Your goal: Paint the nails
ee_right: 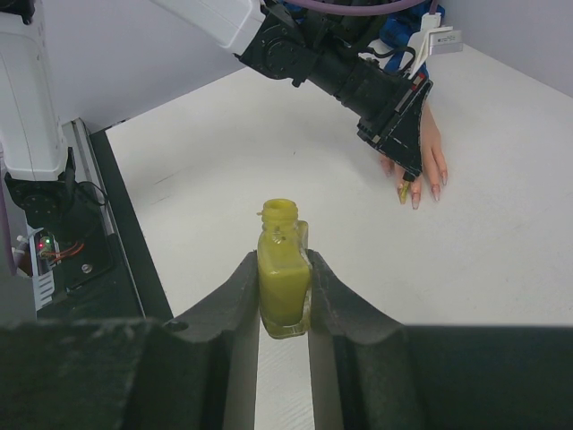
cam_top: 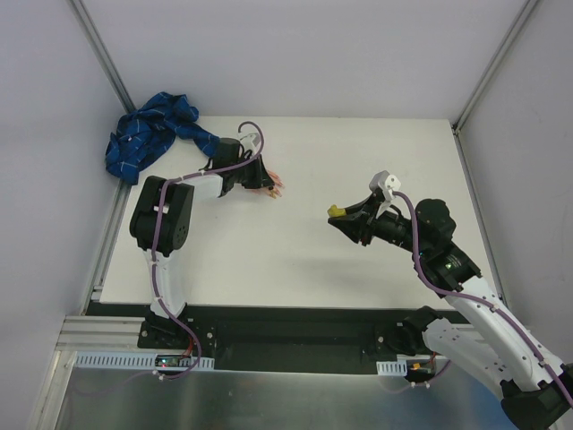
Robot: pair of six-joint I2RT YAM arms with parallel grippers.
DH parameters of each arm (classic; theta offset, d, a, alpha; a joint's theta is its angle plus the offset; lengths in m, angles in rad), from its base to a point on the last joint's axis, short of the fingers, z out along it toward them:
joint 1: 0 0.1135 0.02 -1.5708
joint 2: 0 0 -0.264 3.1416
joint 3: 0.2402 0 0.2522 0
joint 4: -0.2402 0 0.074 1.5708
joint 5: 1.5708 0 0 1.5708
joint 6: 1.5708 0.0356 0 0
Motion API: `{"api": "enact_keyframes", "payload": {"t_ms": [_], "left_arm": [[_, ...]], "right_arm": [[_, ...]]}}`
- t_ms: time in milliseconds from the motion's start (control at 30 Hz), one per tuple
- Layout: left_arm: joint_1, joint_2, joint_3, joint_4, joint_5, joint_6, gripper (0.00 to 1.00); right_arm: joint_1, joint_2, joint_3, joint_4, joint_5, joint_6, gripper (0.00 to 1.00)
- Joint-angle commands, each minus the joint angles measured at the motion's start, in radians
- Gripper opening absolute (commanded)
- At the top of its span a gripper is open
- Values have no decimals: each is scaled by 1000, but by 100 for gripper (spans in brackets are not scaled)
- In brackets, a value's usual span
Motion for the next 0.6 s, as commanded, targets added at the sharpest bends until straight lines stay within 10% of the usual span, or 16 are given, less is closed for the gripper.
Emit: {"api": "enact_keyframes", "payload": {"t_ms": [0,567], "left_arm": [[-7,18,41,22,8,2,0],[-1,-5,12,8,-18,51,0]], "right_arm": [[-6,-13,11,58,-23,2,0],[-6,-19,11,54,-20,-1,0]]}}
